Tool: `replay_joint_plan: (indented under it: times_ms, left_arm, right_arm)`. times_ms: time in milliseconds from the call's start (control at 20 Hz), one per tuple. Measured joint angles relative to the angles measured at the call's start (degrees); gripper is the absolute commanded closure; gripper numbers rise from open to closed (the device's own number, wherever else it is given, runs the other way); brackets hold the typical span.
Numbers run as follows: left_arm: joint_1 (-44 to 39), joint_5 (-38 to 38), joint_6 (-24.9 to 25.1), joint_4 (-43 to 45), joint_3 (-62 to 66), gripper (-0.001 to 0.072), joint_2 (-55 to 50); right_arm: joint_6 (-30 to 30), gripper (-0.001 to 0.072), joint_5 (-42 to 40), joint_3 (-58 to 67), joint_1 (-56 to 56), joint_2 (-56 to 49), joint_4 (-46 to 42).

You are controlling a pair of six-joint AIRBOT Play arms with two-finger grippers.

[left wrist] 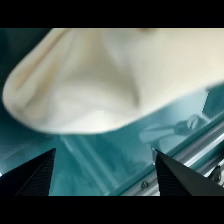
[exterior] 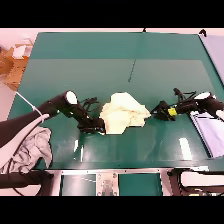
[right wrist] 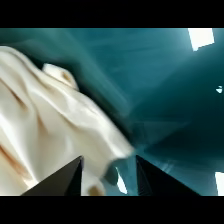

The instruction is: Fold the shirts.

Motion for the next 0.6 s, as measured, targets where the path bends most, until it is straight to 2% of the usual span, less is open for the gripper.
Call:
replay_joint_plan:
  times_ms: [50,100,150,200,300,350,400,600]
  left_arm:
    - [-0.4,1.1,0.1,-1.1,-0.6,0.0171,0.0]
    - [-0.8,3.0,0.2,-1.8,-1.2,0.0373,0.0]
    - [-1.2,4.4,0.2,-1.5,-1.6,0.0419,-0.1]
    - [-1.2,5.4,0.2,-1.7,-1.9,0.0419,-0.2]
    - [-1.5,6.3,0.2,-1.6,-2.2,0.0421,-0.1]
    - [-1.6,6.8,0.1,-1.4,-2.3,0.0584,-0.1]
    - [-1.7,7.8,-0.1,-0.7,-2.4,0.0684,-0.1]
    - [-1.7,11.9,-0.9,0.8,-2.2,0.0686,0.4]
  right_arm:
    - [-0.4,0.0487,-0.3,0.5,1.0,-1.5,1.0]
    - [-0.8,0.0553,-0.8,1.1,1.7,-2.6,1.4]
    - [-1.1,0.0613,-1.4,1.7,2.4,-3.5,1.9]
    - [-1.4,0.0686,-1.6,2.3,2.8,-4.2,1.9]
    - [-1.9,0.0692,-2.0,3.7,3.4,-5.0,2.1]
    - [-2.2,0.0692,-2.0,4.4,3.6,-5.3,2.1]
    - [-2.3,0.0692,-2.0,5.0,3.6,-5.5,2.0]
    - [-2.6,0.0694,-0.3,7.6,3.8,-5.9,1.5]
